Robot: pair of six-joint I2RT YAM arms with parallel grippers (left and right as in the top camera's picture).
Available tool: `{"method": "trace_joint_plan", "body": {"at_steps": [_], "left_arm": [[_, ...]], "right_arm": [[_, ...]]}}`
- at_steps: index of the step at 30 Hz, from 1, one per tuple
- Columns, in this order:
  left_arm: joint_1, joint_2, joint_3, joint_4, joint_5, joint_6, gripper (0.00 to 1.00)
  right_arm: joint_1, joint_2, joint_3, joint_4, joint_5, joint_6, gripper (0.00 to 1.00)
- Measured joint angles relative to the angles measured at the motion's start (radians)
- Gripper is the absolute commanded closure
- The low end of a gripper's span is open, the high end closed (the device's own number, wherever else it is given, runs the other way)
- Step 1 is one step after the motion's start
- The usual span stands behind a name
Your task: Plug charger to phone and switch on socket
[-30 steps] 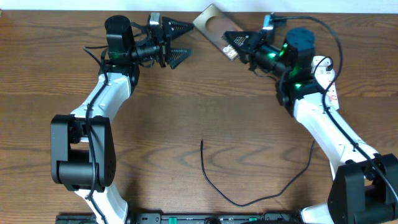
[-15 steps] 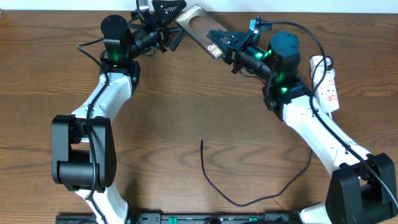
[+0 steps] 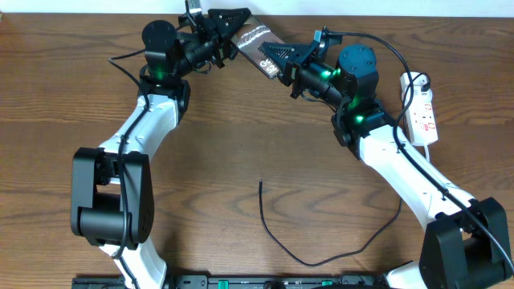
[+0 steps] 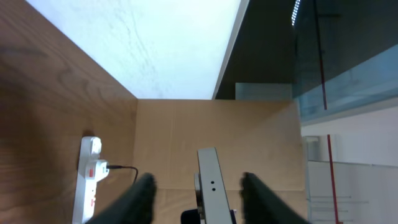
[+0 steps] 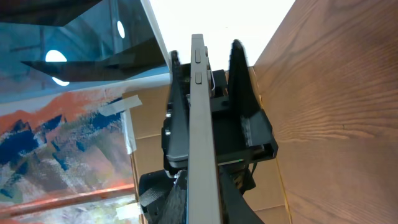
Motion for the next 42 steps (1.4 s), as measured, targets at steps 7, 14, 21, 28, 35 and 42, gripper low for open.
{"method": "trace_joint_plan", "body": {"at_steps": [7, 14, 21, 28, 35, 42], "left_arm": [[0.0, -0.002, 0.001, -0.008, -0.003, -0.032, 0.93], [0.002, -0.002, 0.0, -0.008, -0.003, -0.046, 0.93], [0.002, -0.002, 0.0, -0.006, -0.006, -0.014, 0.93], [0.06, -0.002, 0.0, -0.005, 0.017, -0.011, 0.92], [0.275, -0.002, 0.0, -0.005, 0.108, -0.021, 0.92], [0.422, -0.002, 0.0, -0.004, 0.313, -0.02, 0.93]], "right_arm": [[0.004, 0.004, -0.001, -0.009, 0.004, -0.036, 0.99], [0.009, 0.008, -0.001, -0.007, 0.012, -0.051, 0.77], [0.016, 0.008, -0.001, 0.009, 0.007, -0.014, 0.01], [0.012, 0.008, -0.001, 0.01, -0.019, -0.051, 0.01], [-0.011, 0.007, 0.001, -0.034, -0.103, -0.184, 0.01], [0.0, 0.007, 0.011, -0.354, -0.091, -0.424, 0.01]]}}
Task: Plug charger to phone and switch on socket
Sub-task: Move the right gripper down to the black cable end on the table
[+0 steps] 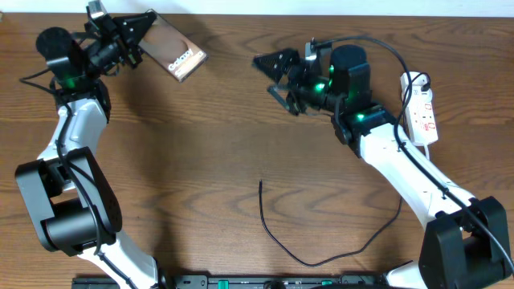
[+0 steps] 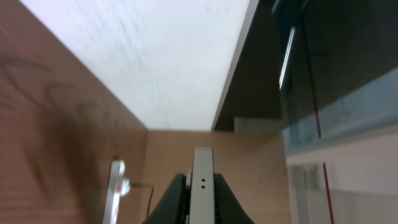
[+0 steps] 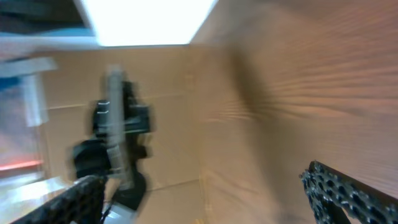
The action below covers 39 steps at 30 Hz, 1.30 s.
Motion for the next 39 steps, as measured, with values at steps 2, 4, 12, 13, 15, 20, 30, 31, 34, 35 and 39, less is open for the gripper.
{"method": "trace_joint_plan", "body": {"at_steps": [2, 4, 12, 13, 15, 20, 30, 31, 34, 35, 39], "left_arm": [[-0.004, 0.0, 0.0, 0.001, 0.042, 0.002, 0.93], [-0.011, 0.0, 0.0, 0.002, 0.086, 0.002, 0.92], [-0.013, 0.0, 0.0, 0.002, 0.146, 0.003, 0.93], [-0.013, 0.0, 0.0, 0.002, 0.15, 0.003, 0.93], [-0.013, 0.0, 0.0, 0.002, 0.162, 0.004, 0.93], [-0.013, 0.0, 0.0, 0.002, 0.177, 0.021, 0.93], [-0.013, 0.0, 0.0, 0.002, 0.19, 0.032, 0.93], [-0.013, 0.0, 0.0, 0.002, 0.19, 0.033, 0.93], [-0.013, 0.0, 0.0, 0.002, 0.191, 0.035, 0.93], [-0.013, 0.0, 0.0, 0.002, 0.19, 0.035, 0.93], [-0.013, 0.0, 0.0, 0.003, 0.191, 0.039, 0.93]], "right_arm": [[0.031, 0.0, 0.002, -0.125, 0.042, -0.08, 0.01], [0.078, 0.0, 0.009, -0.308, 0.113, -0.177, 0.01], [0.238, -0.004, 0.004, -0.824, 0.463, -0.405, 0.01], [0.256, -0.004, 0.004, -0.848, 0.484, -0.416, 0.01], [0.28, -0.004, 0.004, -0.869, 0.508, -0.427, 0.01], [0.334, -0.004, 0.004, -0.872, 0.544, -0.431, 0.01], [0.461, 0.142, 0.004, -0.836, 0.608, -0.332, 0.01], [0.467, 0.166, 0.003, -0.823, 0.61, -0.322, 0.01], [0.468, 0.186, 0.003, -0.801, 0.611, -0.313, 0.01], [0.469, 0.188, 0.003, -0.793, 0.613, -0.312, 0.06], [0.469, 0.19, 0.003, -0.776, 0.631, -0.302, 0.18]]}}
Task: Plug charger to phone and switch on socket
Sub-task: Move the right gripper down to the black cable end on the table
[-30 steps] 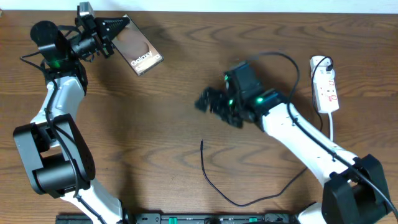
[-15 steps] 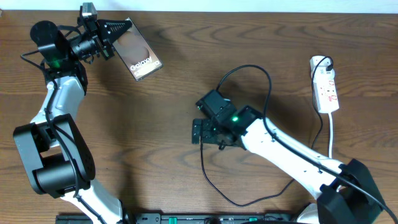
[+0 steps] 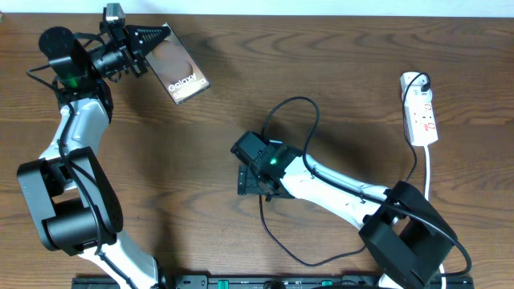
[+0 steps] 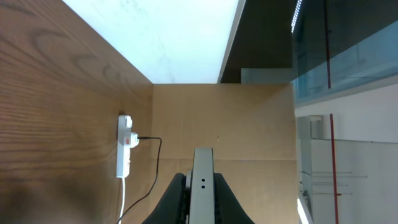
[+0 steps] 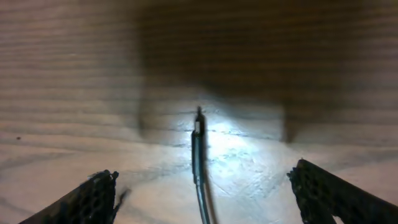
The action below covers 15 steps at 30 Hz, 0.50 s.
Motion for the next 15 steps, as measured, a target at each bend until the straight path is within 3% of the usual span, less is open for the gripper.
{"method": "trace_joint_plan", "body": {"at_steps": [10, 15], "left_arm": [[0.0, 0.0, 0.0, 0.0, 0.0, 0.012, 0.93], [0.0, 0.0, 0.0, 0.0, 0.0, 0.012, 0.93]], "right_arm": [[0.002, 0.074, 0.017, 0.021, 0.043, 0.019, 0.22], [-0.002, 0.075, 0.017, 0.018, 0.04, 0.023, 0.37]]}}
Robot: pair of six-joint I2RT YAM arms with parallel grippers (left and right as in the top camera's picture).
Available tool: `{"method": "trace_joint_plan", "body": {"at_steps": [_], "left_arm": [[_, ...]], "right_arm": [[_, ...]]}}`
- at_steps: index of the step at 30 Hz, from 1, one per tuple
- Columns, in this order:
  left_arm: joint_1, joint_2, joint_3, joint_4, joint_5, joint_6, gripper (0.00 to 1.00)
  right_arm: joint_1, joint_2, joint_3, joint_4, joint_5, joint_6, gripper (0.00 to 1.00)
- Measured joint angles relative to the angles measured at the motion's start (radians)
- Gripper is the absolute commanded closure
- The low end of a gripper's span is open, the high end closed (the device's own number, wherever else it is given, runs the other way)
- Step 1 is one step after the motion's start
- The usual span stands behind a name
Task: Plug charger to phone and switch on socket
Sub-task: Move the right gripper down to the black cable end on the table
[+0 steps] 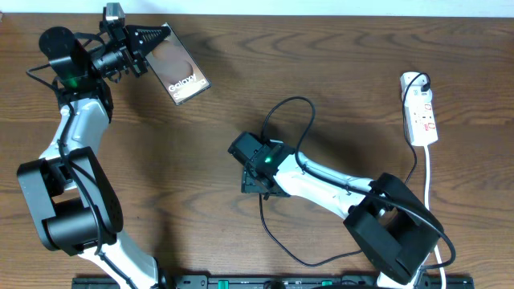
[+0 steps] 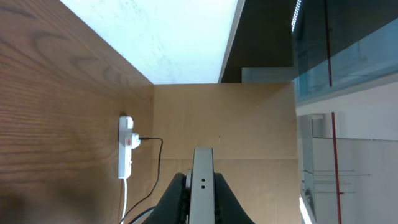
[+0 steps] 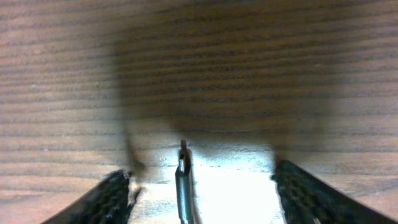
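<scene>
A dark phone [image 1: 178,66] with a "Galaxy" label is held above the table at the back left, my left gripper [image 1: 154,38] shut on its upper end. The left wrist view shows the phone edge-on [image 2: 203,180], pinched in the left gripper [image 2: 203,202]. My right gripper [image 1: 259,185] is low over the middle of the table, open, its fingers astride the free plug end of the black charger cable [image 3: 183,171]. That plug lies left of centre in the right gripper [image 3: 202,193]. The white power strip [image 1: 421,108] lies at the right edge.
The black cable [image 1: 321,257] curves from the plug toward the front and right. Another loop of cable [image 1: 289,104] arcs over the right arm. From the left wrist the power strip [image 2: 125,146] shows far off with its lead trailing. The brown wooden table [image 1: 161,177] carries everything.
My right gripper has come a little closer to the cable's plug end, which now lies further in between the open fingers. The left gripper and the phone have not moved.
First my right gripper held the phone at the back middle with the left gripper open around it. Then the left was shut on the phone at the back left and the right was open, apart. Since then the right gripper has been open over the cable end.
</scene>
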Motion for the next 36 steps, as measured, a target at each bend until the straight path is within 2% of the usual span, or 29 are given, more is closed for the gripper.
{"method": "trace_joint_plan", "body": {"at_steps": [2, 6, 10, 13, 15, 16, 24, 27, 31, 34, 36], "left_arm": [[0.0, 0.0, 0.0, 0.0, 0.0, 0.0, 0.93], [0.0, 0.0, 0.0, 0.0, 0.0, 0.0, 0.93], [0.0, 0.0, 0.0, 0.0, 0.0, 0.0, 0.93], [0.0, 0.0, 0.0, 0.0, 0.0, 0.0, 0.93], [0.0, 0.0, 0.0, 0.0, 0.0, 0.0, 0.93], [0.0, 0.0, 0.0, 0.0, 0.0, 0.0, 0.93], [0.0, 0.0, 0.0, 0.0, 0.0, 0.0, 0.93], [0.0, 0.0, 0.0, 0.0, 0.0, 0.0, 0.93], [0.0, 0.0, 0.0, 0.0, 0.001, 0.0, 0.93], [0.0, 0.0, 0.0, 0.0, 0.003, 0.001, 0.93], [0.0, 0.0, 0.0, 0.0, 0.003, 0.003, 0.93]], "right_arm": [[-0.002, 0.001, 0.0, -0.003, -0.005, 0.003, 0.43], [-0.005, 0.001, 0.001, -0.014, -0.047, 0.007, 0.45], [-0.005, 0.001, 0.003, -0.034, -0.081, 0.014, 0.55], [-0.005, 0.001, 0.003, -0.039, -0.096, 0.019, 0.67], [-0.005, 0.003, 0.003, -0.041, -0.108, 0.021, 0.91], [-0.005, 0.005, 0.002, -0.042, -0.114, 0.022, 0.98], [-0.019, 0.008, 0.002, -0.04, -0.14, 0.022, 0.99], [-0.06, 0.009, 0.0, -0.027, -0.209, -0.009, 0.99], [-0.18, 0.01, -0.006, 0.064, -0.44, -0.198, 0.99], [-0.307, 0.01, -0.008, 0.145, -0.74, -0.416, 0.97], [-0.37, 0.01, -0.011, 0.203, -0.889, -0.512, 0.93]]}}
